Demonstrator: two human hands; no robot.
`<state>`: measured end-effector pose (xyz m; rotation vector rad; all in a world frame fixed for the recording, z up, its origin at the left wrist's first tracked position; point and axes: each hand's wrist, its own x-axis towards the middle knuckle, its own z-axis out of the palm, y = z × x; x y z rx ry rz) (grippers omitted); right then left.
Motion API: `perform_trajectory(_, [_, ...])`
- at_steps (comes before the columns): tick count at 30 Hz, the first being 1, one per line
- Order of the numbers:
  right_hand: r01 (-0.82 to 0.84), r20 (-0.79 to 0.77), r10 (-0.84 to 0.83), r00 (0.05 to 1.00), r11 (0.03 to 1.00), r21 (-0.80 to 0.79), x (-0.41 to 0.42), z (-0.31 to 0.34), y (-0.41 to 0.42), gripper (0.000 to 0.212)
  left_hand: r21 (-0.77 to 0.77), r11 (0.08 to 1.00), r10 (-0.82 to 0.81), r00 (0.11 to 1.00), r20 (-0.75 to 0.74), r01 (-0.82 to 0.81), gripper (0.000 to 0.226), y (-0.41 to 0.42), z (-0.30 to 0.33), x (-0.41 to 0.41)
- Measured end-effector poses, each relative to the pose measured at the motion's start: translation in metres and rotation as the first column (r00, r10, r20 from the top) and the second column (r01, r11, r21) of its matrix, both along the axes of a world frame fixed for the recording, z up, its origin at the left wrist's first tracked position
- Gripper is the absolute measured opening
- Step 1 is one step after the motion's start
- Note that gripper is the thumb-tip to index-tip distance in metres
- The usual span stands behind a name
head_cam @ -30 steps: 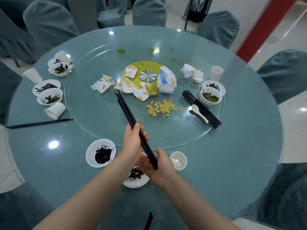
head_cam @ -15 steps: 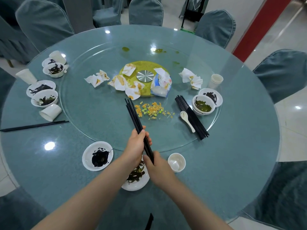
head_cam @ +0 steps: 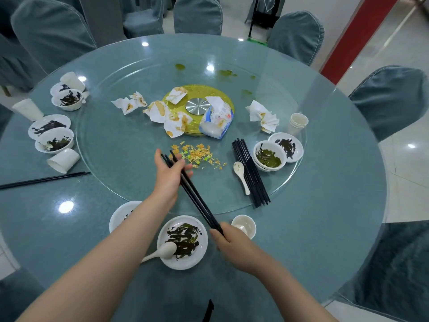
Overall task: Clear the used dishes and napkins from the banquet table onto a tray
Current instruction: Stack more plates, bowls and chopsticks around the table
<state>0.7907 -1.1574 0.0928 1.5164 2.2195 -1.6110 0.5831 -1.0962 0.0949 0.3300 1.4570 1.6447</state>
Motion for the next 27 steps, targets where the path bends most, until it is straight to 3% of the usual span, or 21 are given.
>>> perform_trajectory(2, [0.003, -0.05, -0.007, 0.999, 0.997, -0.082, 0.003, -0.005, -0.002, 0.03, 0.016, 1.0, 0.013, 0.998, -0.055, -0.012, 0.069, 0.004, 0.001, -0.011])
perform_trajectory(7, [0.041, -0.096, -0.057, 0.994, 0.985, -0.166, 0.004, -0.008, -0.004, 0.025, 0.024, 1.0, -0.014, 0.982, -0.187, 0.019, 0.019, 0.006, -0.001, -0.016])
perform_trajectory(11, [0.112, -0.063, -0.12, 0.991, 0.987, -0.114, 0.005, -0.009, -0.004, 0.031, -0.025, 0.998, -0.057, 0.942, -0.33, 0.051, 0.027, 0.002, -0.008, -0.02])
perform_trajectory(14, [0.126, -0.041, -0.128, 0.991, 0.991, -0.038, 0.003, -0.008, -0.004, 0.032, -0.093, 0.99, -0.14, 0.849, -0.509, 0.107, 0.034, -0.001, -0.021, -0.026])
perform_trajectory(19, [0.085, 0.027, -0.086, 0.996, 0.996, 0.032, 0.004, -0.007, -0.008, 0.036, -0.22, 0.95, -0.313, 0.657, -0.686, 0.223, 0.033, -0.005, -0.03, -0.034])
perform_trajectory(21, [0.089, 0.052, -0.092, 0.994, 0.994, 0.059, 0.003, -0.008, -0.008, 0.037, -0.29, 0.915, -0.402, 0.606, -0.686, 0.279, 0.031, -0.004, -0.033, -0.04])
perform_trajectory(25, [0.118, 0.086, -0.127, 0.988, 0.987, 0.11, 0.003, -0.006, 0.004, 0.033, -0.394, 0.868, -0.49, 0.658, -0.572, 0.303, 0.048, -0.01, -0.04, -0.035])
perform_trajectory(27, [0.139, 0.094, -0.153, 0.984, 0.98, 0.144, 0.003, -0.004, 0.012, 0.034, -0.54, 0.777, -0.616, 0.57, -0.544, 0.324, 0.051, -0.018, -0.049, -0.028])
